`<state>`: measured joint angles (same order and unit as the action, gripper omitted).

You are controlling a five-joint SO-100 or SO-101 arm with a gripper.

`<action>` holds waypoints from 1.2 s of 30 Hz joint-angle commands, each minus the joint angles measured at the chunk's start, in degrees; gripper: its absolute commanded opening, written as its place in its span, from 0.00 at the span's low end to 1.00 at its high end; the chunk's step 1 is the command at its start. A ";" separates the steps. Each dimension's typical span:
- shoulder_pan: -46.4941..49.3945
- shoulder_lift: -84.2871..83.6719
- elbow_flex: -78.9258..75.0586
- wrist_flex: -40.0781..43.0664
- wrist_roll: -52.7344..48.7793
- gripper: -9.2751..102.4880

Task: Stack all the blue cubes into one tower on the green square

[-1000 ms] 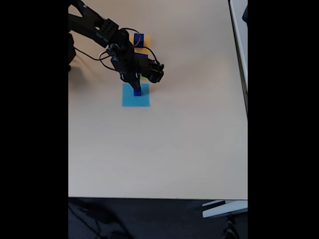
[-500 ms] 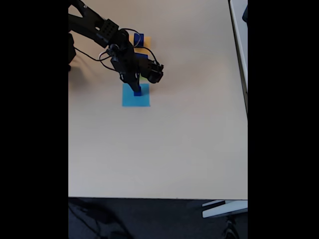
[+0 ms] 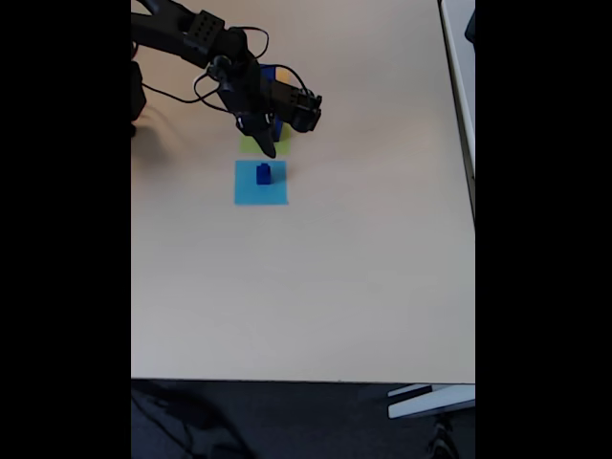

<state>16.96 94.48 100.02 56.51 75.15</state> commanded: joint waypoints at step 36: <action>-34.72 -11.60 -13.10 3.25 37.88 0.39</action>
<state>-16.88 82.44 86.48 60.82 112.24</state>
